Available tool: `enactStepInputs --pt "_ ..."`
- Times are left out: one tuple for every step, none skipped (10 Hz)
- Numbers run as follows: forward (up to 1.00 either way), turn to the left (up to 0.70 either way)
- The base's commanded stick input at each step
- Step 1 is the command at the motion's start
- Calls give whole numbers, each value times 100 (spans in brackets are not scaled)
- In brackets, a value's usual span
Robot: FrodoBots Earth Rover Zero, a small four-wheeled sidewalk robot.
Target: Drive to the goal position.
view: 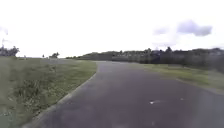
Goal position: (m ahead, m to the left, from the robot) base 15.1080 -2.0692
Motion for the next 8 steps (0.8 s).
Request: enactStepInputs --pt "70 2" --pt "70 2" --pt "70 2" --pt "70 2" --pt "70 2" --pt "70 2" --pt "70 2" --pt "70 2"
